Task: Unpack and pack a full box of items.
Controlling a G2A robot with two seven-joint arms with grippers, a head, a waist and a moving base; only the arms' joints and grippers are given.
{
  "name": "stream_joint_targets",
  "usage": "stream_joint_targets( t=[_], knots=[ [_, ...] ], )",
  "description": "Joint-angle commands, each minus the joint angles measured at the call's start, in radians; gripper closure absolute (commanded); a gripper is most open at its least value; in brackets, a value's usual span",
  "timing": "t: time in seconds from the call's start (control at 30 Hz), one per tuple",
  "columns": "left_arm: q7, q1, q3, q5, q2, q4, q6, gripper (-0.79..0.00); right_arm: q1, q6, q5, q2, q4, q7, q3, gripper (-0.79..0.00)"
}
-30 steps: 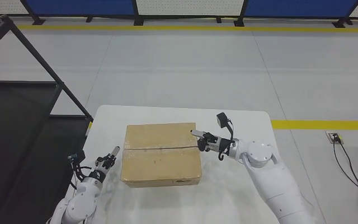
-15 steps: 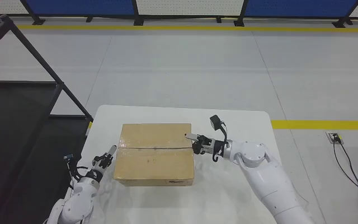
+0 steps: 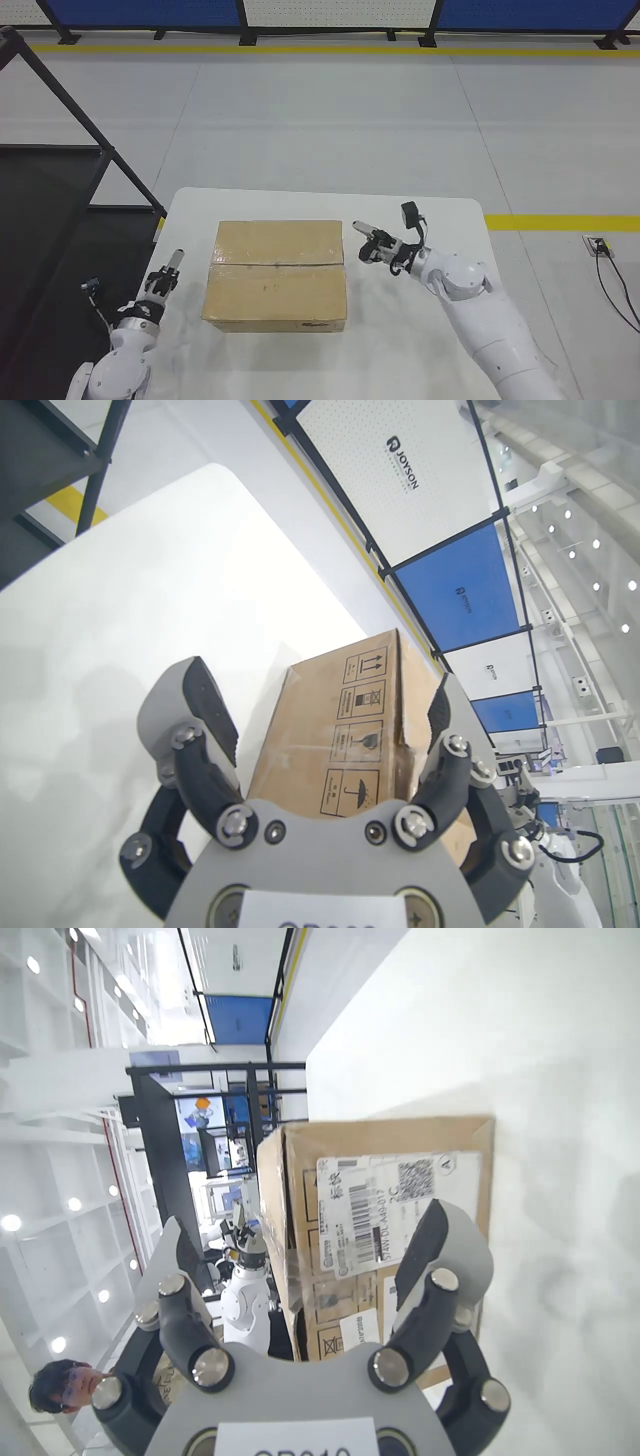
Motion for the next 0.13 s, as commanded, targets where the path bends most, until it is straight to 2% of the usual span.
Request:
stream_joint_targets(
  t=[0.0,0.1],
  knots=[
    [0.008,0.008,-0.021,-0.026,0.001,-0.008,-0.007,-0.785,-0.018,0.001,-0.003,0.011,-0.014,-0.046,0.037,-0.785],
    [0.018,0.027,-0.048,-0.057,0.002,-0.024,-0.024,-0.785,-0.061,-0.021,0.011,0.023,-0.066,-0.1,0.083,-0.785]
  ],
)
